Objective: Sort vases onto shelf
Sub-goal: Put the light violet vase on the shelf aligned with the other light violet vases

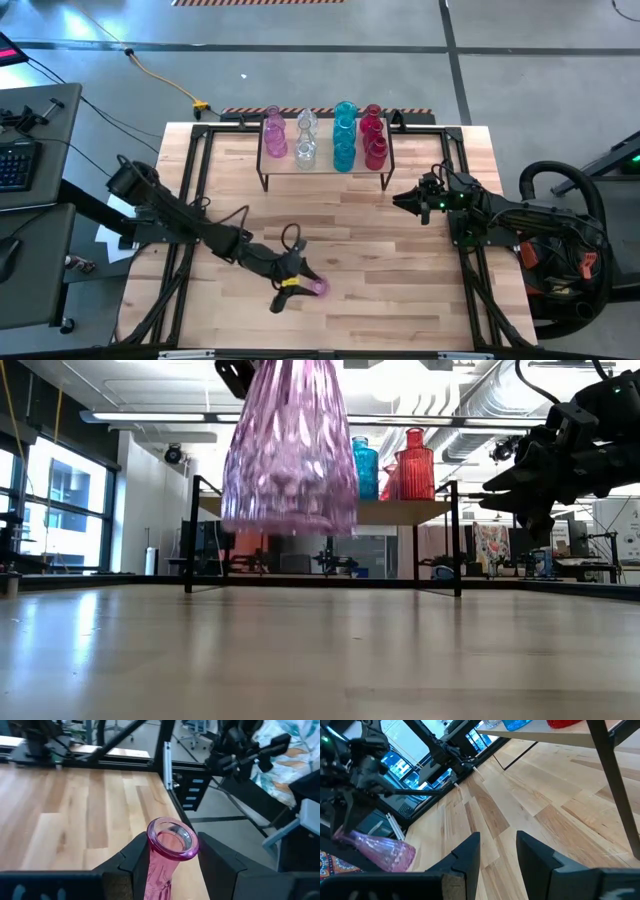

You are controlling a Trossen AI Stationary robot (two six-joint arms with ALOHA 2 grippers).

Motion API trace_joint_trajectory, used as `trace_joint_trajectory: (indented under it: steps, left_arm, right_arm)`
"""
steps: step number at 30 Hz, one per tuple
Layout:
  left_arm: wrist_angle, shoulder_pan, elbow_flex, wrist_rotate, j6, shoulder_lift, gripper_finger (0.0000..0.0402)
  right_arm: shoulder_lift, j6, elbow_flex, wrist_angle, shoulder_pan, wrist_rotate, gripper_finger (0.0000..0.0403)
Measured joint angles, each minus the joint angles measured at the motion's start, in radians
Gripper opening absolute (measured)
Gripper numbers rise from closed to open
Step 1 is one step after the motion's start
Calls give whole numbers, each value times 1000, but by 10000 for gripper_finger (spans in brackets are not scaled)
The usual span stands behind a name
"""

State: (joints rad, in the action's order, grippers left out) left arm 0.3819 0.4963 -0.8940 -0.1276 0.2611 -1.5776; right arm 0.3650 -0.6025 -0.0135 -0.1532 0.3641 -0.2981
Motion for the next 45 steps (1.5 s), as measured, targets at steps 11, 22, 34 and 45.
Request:
trace_joint_trajectory:
  steps: [11, 22, 34, 45]
  left_arm:
    - [-221, -13, 0, -138, 17, 195, 136]
    - [-406, -66, 0, -270, 51, 372, 136]
    - [-562, -215, 0, -349, 51, 549, 136]
    - [-628, -387, 0, -362, 51, 644, 136]
  right_arm:
    - [0, 0, 0, 0, 0, 0, 108]
    - [0, 0, 0, 0, 0, 0, 108]
    - [0, 0, 0, 0, 0, 0, 108]
    - [0, 0, 0, 0, 0, 0, 108]
